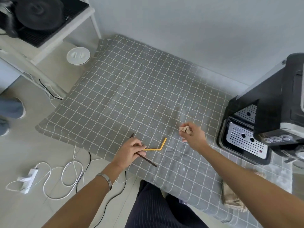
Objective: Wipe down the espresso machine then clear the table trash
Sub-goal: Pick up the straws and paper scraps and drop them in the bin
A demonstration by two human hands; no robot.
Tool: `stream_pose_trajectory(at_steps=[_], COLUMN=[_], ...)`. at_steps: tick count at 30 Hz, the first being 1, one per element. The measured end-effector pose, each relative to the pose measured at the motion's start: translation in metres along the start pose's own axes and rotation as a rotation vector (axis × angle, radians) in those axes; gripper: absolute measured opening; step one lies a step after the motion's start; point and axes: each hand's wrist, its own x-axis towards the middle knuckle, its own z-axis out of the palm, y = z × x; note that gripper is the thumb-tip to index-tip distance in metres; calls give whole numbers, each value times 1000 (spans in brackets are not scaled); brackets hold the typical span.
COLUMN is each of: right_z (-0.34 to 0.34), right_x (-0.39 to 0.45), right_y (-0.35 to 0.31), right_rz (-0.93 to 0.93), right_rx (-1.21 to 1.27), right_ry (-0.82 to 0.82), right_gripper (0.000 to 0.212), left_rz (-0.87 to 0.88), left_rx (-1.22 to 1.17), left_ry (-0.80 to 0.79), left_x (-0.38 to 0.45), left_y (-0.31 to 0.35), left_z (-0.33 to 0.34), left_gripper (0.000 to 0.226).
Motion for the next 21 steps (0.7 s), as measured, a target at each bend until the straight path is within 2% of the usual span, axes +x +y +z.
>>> stream_pose_trajectory(at_steps=[3,6,11,16,21], right_z=[0,0,-3,-14,-33], right_x=[-9,-15,-21,-27,-47], right_y=[2,0,-3,-1,8], right_rz=[-5,-11,0,24,83], right_rx=[-26,-34,27,62,244], right_ry=[13,24,45,97,166], right_gripper=[13,15,17,16,19], left_rz=[7,39,56,35,-63], left_rx=[30,105,292,394,161], left_ry=[50,64,-1,-33,-241], left_x=[4,6,14,35,69], left_y=[5,13,21,28,59], left_z=[1,1,0,-11,-30], left_gripper=[13,8,18,12,6])
